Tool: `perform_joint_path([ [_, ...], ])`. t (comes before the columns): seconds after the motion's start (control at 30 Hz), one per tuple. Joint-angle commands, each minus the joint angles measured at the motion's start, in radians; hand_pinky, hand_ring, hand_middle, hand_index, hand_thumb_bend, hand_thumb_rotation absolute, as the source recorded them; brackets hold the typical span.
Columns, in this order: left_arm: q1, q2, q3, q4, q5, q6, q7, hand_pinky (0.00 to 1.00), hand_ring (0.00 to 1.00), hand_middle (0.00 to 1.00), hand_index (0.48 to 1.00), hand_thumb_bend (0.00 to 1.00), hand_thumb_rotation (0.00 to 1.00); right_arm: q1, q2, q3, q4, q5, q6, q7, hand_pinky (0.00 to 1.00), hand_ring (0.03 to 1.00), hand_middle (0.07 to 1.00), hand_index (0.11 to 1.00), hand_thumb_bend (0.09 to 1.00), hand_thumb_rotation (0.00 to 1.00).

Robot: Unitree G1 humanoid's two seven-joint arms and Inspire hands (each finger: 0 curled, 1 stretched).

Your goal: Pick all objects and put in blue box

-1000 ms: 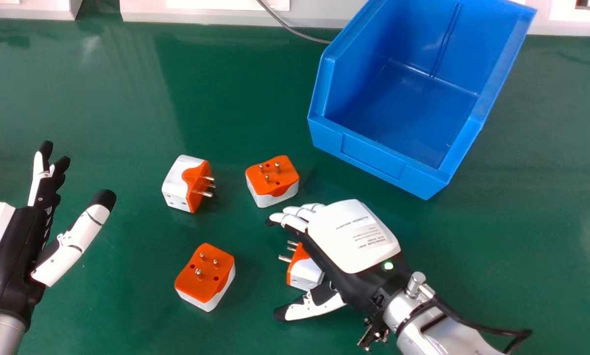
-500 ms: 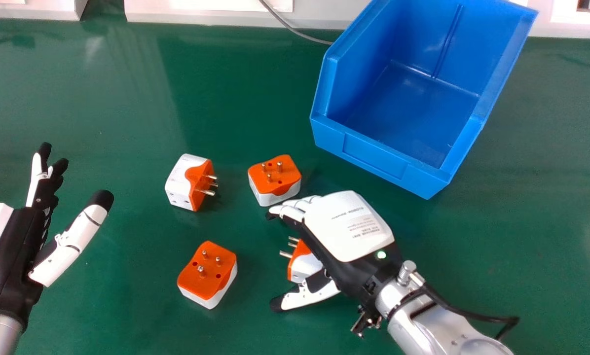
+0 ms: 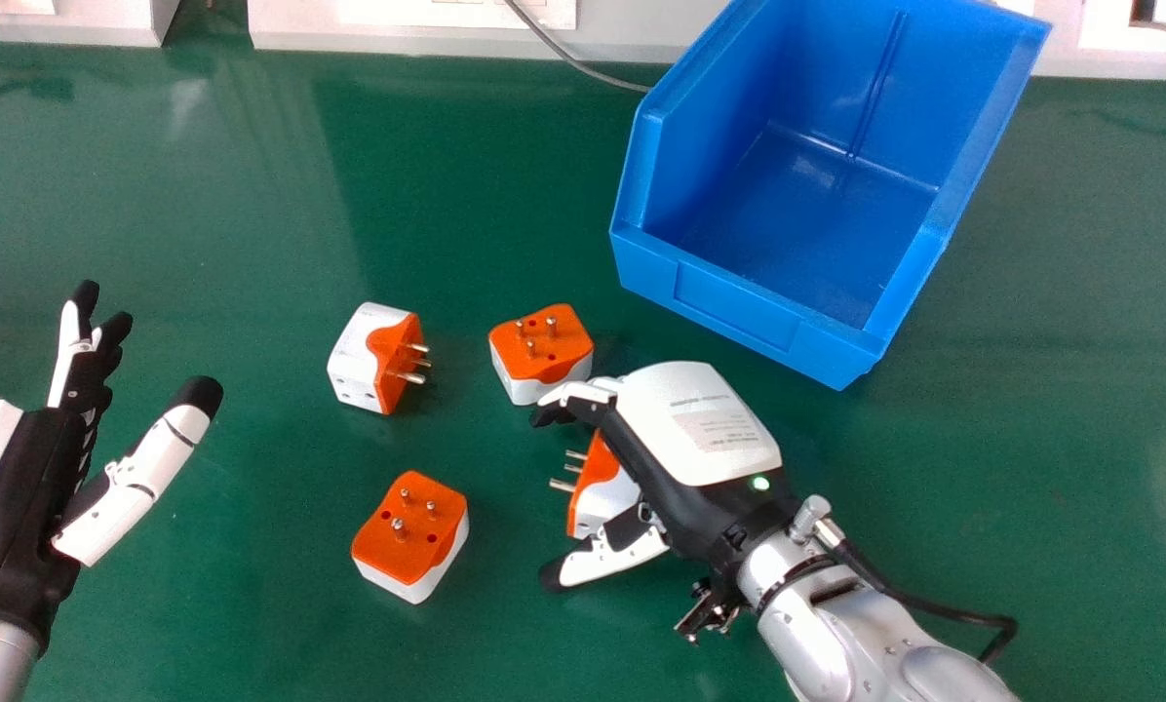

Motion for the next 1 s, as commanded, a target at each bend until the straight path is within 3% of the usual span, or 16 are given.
perform_joint_path([
  [0.0,-0.001,0.015,0.015,-0.026,-0.011,-0.003,-0.003,1.0,1.0,1.0,1.0,0.55,0.7,0.061,-0.045,-0.006,0.066,-0.005,0.059,0.058,0.44,0.594,0.706,0.693,0.435,0.0],
  [0.13,0.0,0.02,0.015,-0.022,0.0,-0.012,0.0,1.0,1.0,1.0,1.0,0.55,0.71,0.076,-0.046,-0.011,0.034,0.016,0.06,0.064,0.43,0.558,0.677,0.664,0.434,0.0],
  [0.3,0.001,0.021,0.015,-0.028,-0.012,-0.004,-0.007,1.0,1.0,1.0,1.0,0.54,0.69,0.108,-0.055,-0.016,-0.034,0.011,0.056,0.056,0.36,0.501,0.621,0.621,0.461,0.0],
  [0.53,-0.002,0.022,0.014,-0.032,-0.006,0.009,-0.004,1.0,1.0,1.0,1.0,0.53,0.66,0.185,-0.09,-0.032,-0.207,0.007,0.043,0.06,0.34,0.493,0.582,0.574,0.465,0.0],
  [0.6,-0.004,0.022,0.013,-0.029,-0.008,0.002,-0.006,1.0,1.0,1.0,1.0,0.54,0.66,0.212,-0.1,-0.041,-0.276,0.004,0.058,0.082,0.34,0.494,0.574,0.566,0.465,0.0],
  [0.7,-0.007,0.023,0.011,-0.022,0.0,-0.005,-0.002,1.0,1.0,1.0,1.0,0.54,0.66,0.245,-0.113,-0.053,-0.364,0.005,0.081,0.122,0.32,0.47,0.575,0.559,0.476,0.0],
  [0.97,-0.007,0.022,0.01,-0.027,0.002,0.002,-0.001,1.0,1.0,1.0,1.0,0.55,0.64,0.318,-0.132,-0.096,-0.555,0.01,0.095,0.169,0.28,0.428,0.543,0.548,0.484,0.0],
])
